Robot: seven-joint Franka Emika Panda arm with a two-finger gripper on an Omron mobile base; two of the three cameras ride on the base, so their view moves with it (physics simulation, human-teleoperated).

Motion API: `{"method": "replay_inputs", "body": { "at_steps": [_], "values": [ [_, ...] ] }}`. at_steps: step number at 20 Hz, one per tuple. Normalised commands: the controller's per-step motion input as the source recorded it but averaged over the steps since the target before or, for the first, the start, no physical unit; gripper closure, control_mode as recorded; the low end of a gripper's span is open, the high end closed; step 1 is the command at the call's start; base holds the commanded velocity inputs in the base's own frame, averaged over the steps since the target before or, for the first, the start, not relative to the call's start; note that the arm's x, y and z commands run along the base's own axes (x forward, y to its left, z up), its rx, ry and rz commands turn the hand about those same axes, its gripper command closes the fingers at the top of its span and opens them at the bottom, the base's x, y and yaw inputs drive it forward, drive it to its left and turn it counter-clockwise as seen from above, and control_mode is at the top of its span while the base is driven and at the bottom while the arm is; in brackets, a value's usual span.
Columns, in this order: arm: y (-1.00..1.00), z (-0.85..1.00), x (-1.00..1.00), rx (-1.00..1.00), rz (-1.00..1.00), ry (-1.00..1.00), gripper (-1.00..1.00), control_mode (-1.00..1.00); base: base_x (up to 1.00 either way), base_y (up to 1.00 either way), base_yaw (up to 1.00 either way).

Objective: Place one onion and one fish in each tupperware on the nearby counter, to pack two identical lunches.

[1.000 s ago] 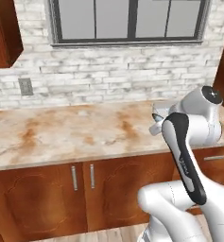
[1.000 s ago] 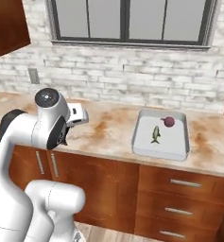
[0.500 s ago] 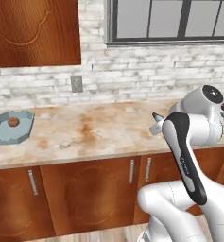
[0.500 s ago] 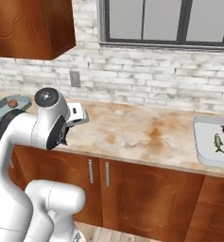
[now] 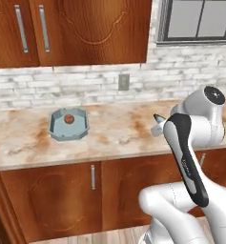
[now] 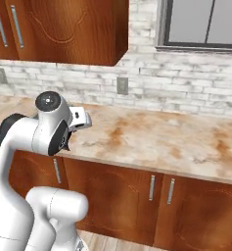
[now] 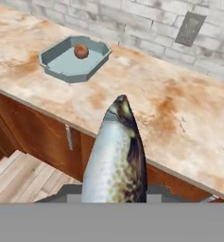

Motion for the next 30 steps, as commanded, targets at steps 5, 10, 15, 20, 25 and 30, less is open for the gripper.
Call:
{"method": "replay_inputs", "body": {
  "at_steps": [5,10,15,20,25,30],
  "values": [
    [0.0,0.0,0.0,0.0,0.0,0.0,1.0,1.0,0.16,1.0,-0.03],
    [0.0,0.0,0.0,0.0,0.0,0.0,1.0,1.0,0.34,1.0,-0.1],
    [0.0,0.0,0.0,0.0,0.0,0.0,1.0,1.0,0.5,0.95,-0.33],
    [0.0,0.0,0.0,0.0,0.0,0.0,1.0,1.0,0.41,0.46,-0.43],
    [0.0,0.0,0.0,0.0,0.0,0.0,1.0,1.0,0.42,-0.32,-0.21],
    [0.0,0.0,0.0,0.0,0.0,0.0,1.0,1.0,0.87,-0.28,0.0]
  ]
}}
